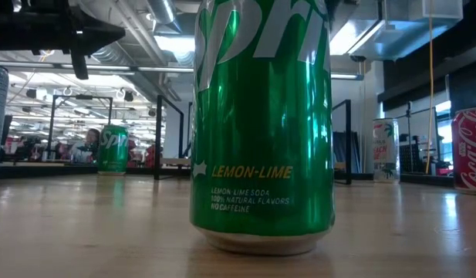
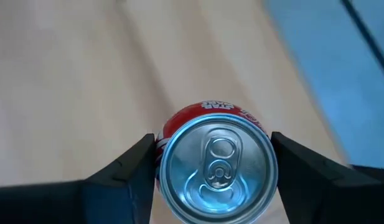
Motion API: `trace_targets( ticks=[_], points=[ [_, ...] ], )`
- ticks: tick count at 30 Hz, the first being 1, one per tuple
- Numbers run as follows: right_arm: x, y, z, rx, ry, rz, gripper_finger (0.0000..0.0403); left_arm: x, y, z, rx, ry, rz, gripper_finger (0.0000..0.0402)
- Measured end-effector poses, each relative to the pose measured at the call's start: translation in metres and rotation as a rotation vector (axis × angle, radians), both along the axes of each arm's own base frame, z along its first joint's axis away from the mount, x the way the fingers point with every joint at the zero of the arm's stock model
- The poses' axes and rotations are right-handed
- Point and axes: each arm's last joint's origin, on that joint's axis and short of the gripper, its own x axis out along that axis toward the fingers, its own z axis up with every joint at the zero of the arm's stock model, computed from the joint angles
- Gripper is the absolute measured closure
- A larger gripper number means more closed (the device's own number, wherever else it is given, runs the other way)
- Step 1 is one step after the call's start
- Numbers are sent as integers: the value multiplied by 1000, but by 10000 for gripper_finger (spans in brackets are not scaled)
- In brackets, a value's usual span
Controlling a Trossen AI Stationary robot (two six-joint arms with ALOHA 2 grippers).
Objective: Place canned beverage on shelf
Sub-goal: Put the left red soda can on the shelf
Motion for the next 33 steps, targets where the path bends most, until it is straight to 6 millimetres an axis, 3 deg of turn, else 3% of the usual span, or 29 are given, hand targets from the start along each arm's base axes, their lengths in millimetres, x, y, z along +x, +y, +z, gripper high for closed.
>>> trace_targets(
  ticks=[7,12,26,33],
  points=[
    [-31,-61,-6,-28,75,-4,166,0,0,0,-1,1,1,392],
    [-46,-89,-11,-20,68,61,167,0,0,0,-2,3,4,392],
    [-34,-110,-47,59,124,200,167,0,0,-1,-12,3,10,392],
    [-33,-111,-49,47,140,191,171,0,1,0,-18,-4,33,392]
  ],
)
